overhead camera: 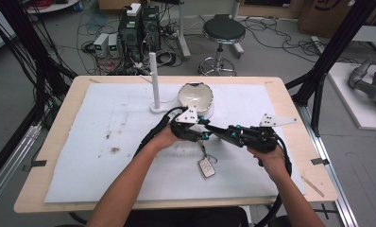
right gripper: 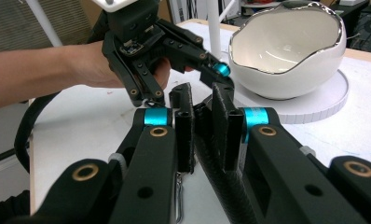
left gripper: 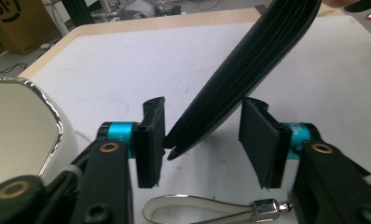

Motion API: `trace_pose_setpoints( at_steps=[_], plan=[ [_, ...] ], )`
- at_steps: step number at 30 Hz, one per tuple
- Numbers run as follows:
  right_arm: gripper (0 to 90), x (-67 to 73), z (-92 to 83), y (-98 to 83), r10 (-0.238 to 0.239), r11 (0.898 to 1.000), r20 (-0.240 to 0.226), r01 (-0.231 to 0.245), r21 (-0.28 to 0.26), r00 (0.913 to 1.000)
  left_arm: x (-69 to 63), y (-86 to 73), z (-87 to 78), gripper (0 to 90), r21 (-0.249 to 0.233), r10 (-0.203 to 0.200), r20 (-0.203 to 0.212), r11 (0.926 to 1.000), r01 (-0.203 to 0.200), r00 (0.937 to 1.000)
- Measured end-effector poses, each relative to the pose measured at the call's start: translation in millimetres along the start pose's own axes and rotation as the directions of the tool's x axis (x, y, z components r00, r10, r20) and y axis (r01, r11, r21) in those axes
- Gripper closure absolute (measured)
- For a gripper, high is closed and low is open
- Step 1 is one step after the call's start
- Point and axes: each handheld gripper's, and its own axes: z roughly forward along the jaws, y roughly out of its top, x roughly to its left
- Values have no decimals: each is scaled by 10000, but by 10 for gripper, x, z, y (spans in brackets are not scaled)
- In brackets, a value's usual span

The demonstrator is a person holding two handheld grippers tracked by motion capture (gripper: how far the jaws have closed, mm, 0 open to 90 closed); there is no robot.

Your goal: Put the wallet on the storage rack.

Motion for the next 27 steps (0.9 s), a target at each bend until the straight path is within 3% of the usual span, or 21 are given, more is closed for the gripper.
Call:
trace_pose_setpoints(
  at_steps=[4,10,13,16,17,19,21,23,24,27],
  plan=[
    [802,-27,-7,2,75,9998,101,-74,-182,9999,0,1,-10,693,158,146,-38,9998,-145,9999],
    [770,-80,-33,4,38,9990,319,-23,-454,9995,-13,2,-25,768,215,427,188,9988,-431,9989],
    [682,-100,-48,3,-205,9983,541,234,-538,9983,-19,-1,-26,788,153,436,330,9989,-441,9985],
    [558,-141,-24,-22,-407,9987,793,429,-260,9960,-30,9,-17,792,102,469,387,9988,-473,9981],
    [558,-141,-24,-22,-407,9987,793,429,-260,9960,-32,8,-16,792,85,456,385,9989,-459,9982],
    [449,-179,-25,-48,-845,9964,1171,845,48,9895,-26,8,-24,793,133,475,393,9988,-480,9981],
    [430,-193,-37,-58,-1092,9940,1307,1078,175,9854,-27,7,-27,792,115,470,378,9988,-475,9982],
    [413,-231,-61,-80,-1474,9887,1364,1419,489,9796,-28,5,-28,792,86,420,419,9991,-424,9982],
    [420,-263,-69,-106,-1907,9797,1309,1802,881,9729,-29,3,-28,792,72,398,438,9992,-402,9982],
    [471,-293,-57,-138,-2429,9645,1154,2272,1345,9631,-28,5,-26,792,44,399,500,9992,-402,9980]
  ],
)
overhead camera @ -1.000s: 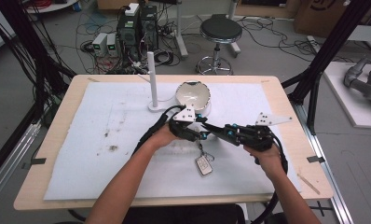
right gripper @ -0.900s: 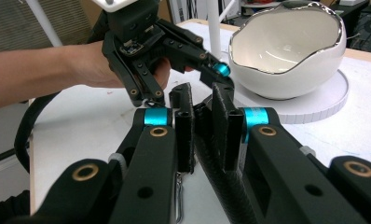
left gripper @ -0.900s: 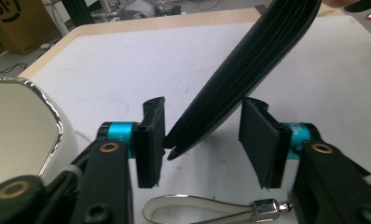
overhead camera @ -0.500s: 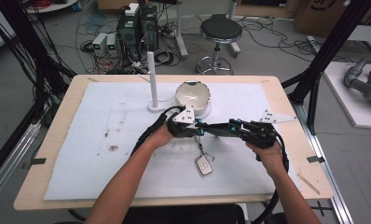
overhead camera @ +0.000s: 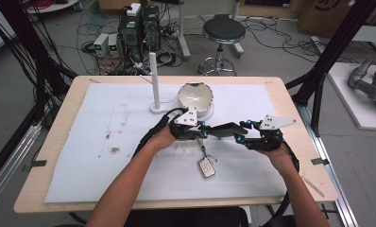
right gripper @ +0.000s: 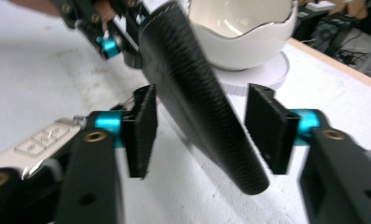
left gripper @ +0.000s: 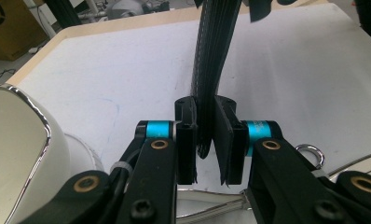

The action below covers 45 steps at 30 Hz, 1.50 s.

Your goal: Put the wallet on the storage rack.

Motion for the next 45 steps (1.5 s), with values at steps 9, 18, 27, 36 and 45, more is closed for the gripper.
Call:
trace_pose_setpoints(
  at_steps=[9,18,27,36,45],
  plan=[
    [704,-19,-12,-21,-567,9983,-296,570,92,9980,40,-14,-33,780,-85,-386,-57,9992,385,9992],
    [721,37,27,0,-1425,9893,-545,1440,253,9883,65,-27,-39,758,-103,-538,-124,9985,537,9985],
    [793,97,12,78,-1786,9838,-200,1788,129,9837,88,-20,-126,488,-196,-1269,-1082,9919,1255,9860],
    [793,154,-68,215,-2190,9756,200,2192,-108,9755,-34,-192,-760,288,-1569,-3024,-2367,9498,2709,9233],
    [792,129,-26,387,-2274,9729,425,2289,-324,9729,-217,-526,-1465,208,-2341,-4386,-3676,8971,3748,8201]
  ],
)
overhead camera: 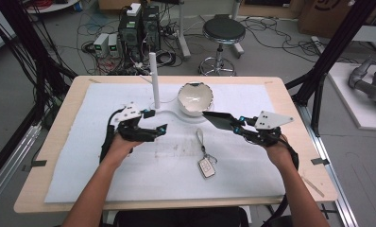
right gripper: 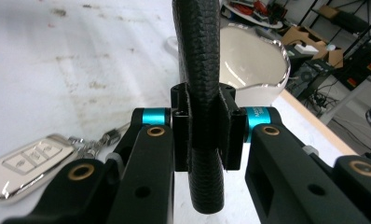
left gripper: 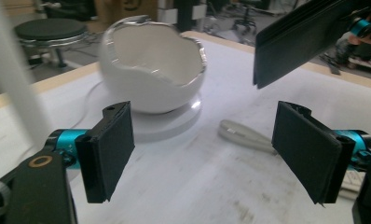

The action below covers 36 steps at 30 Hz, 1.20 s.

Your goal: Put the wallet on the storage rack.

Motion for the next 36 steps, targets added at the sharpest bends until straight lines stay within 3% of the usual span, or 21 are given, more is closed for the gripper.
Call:
trace_pose_setpoints(
  at_steps=[3,6,9,14,18,28,32,33,36],
  plan=[
    [792,-41,37,79,-141,9999,34,141,-19,9999,85,-85,-197,208,-87,-229,-574,9997,225,9981],
    [791,-81,68,169,-190,9998,-5,190,-103,9998,154,-170,-337,207,-127,-427,-891,9990,417,9951],
    [792,-125,110,259,-414,9991,-52,413,-55,9991,210,-234,-432,205,24,-640,-1232,9979,648,9903],
    [792,-218,179,385,-444,9990,68,444,-61,9990,298,-259,-526,205,-293,-946,-1575,9954,911,9830],
    [791,-291,264,516,-696,9976,78,696,11,9975,327,-289,-546,198,-423,-1132,-1669,9933,1076,9795],
    [791,-477,485,719,-1067,9935,175,1059,426,9941,357,-313,-533,198,-498,-1380,-1544,9900,1318,9783],
    [790,-529,590,798,-1336,9886,211,1317,736,9908,362,-320,-523,198,-500,-1488,-1488,9885,1428,9776],
    [790,-555,650,818,-1590,9823,224,1559,1035,9870,362,-321,-521,198,-476,-1499,-1496,9884,1444,9773],
    [788,-568,706,830,-1656,9775,200,1614,1362,9860,363,-325,-513,198,-447,-1487,-1480,9886,1436,9777]
  ],
)
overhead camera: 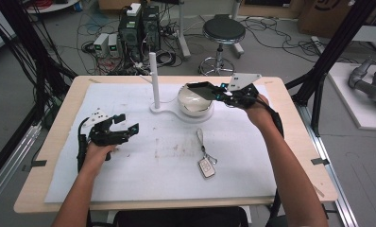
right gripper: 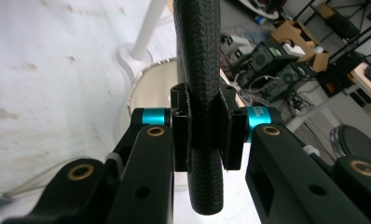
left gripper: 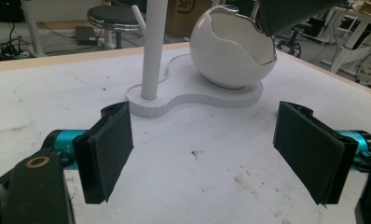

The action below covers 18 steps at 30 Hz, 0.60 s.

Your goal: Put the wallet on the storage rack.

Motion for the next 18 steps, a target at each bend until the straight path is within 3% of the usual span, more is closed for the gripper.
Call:
trace_pose_setpoints(
  at_steps=[7,11,18],
  plan=[
    [786,25,161,46,-531,9974,118,524,499,9985,19,3,-17,198,-108,-38,-129,9999,37,9999],
    [783,70,264,58,-1054,9903,378,1014,953,9937,15,1,-9,198,-104,-20,-144,9999,19,9999],
    [780,126,465,77,-1402,9814,489,1322,1392,9889,20,-10,-4,198,-18,-31,-99,10000,31,9999]
  ],
)
